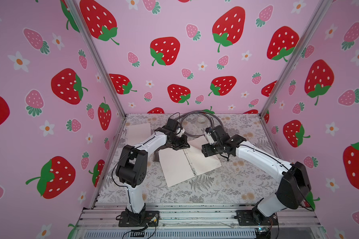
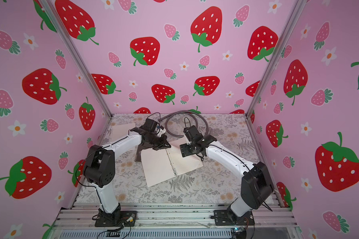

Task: Tear off pages from different notebooks
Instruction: Tear off the paper from the notebook.

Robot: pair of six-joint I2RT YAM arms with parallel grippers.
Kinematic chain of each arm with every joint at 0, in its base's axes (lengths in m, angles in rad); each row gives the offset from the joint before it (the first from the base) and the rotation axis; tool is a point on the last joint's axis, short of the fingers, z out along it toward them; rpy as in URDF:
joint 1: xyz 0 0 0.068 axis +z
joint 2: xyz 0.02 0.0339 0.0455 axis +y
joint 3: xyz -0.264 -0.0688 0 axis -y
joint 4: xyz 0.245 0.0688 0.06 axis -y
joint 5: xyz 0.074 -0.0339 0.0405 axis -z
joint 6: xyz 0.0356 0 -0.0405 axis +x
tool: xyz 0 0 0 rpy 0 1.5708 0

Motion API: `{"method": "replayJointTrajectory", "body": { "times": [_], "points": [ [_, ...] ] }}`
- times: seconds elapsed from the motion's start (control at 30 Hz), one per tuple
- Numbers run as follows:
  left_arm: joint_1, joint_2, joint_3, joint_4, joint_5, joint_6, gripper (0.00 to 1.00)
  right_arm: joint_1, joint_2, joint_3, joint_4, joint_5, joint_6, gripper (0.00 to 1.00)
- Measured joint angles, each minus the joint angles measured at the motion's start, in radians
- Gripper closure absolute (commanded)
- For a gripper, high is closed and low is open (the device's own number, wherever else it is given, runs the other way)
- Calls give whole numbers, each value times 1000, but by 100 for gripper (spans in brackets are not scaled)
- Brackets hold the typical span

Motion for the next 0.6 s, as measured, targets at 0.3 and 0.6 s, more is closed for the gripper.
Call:
{"method": "replayJointTrajectory", "body": {
  "times": [0.3,0.6],
  "points": [
    [-2,0,86,-76,-2,26,100,50,206,80,-4,12,-119,21],
    [-2,0,177,-144,-11,59,100,55,225,51,-10,87,-184,20]
  ]
}}
